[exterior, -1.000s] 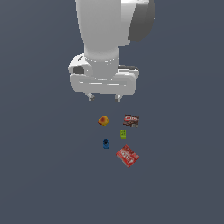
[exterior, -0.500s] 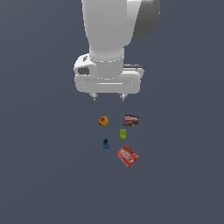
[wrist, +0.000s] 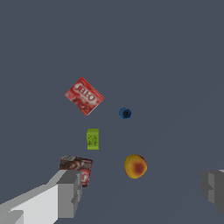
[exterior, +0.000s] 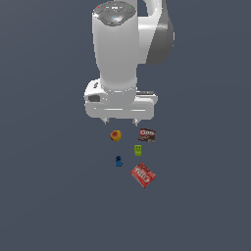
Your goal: Pick up a designated object from a clutter of objects.
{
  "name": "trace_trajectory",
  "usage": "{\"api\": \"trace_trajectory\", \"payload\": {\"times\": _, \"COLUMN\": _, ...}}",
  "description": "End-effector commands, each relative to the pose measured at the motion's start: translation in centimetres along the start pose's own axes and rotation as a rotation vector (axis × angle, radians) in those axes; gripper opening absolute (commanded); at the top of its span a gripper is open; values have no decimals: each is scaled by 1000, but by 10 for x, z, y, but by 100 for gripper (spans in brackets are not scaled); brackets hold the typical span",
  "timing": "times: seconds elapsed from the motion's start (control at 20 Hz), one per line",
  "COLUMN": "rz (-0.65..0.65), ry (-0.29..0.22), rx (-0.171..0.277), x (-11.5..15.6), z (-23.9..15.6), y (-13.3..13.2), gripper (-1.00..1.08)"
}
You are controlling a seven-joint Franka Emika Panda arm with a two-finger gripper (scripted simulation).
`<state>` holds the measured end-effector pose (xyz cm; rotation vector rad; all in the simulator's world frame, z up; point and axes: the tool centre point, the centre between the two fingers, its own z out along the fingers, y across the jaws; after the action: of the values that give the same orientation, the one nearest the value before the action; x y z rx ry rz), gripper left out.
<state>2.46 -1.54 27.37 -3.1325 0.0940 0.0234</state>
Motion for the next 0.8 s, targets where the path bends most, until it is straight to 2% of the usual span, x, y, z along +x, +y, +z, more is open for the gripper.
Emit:
{"api": "trace_trajectory", "payload": {"times": 0.0, "rz": 5, "ry": 1, "rx": -1, "x": 8, "z": 19, "y": 1, "gripper": 100}}
{"api": "trace_trajectory", "payload": {"times": 0.4, "rz": 29, "ry": 8, "rx": -3, "x": 32, "z": 101, "y": 8, "gripper": 100}}
{"api": "trace_trajectory", "payload": {"times": 0.75, "rz": 43, "ry": 13, "rx": -6, "x": 40, "z": 155, "y": 13, "gripper": 100}}
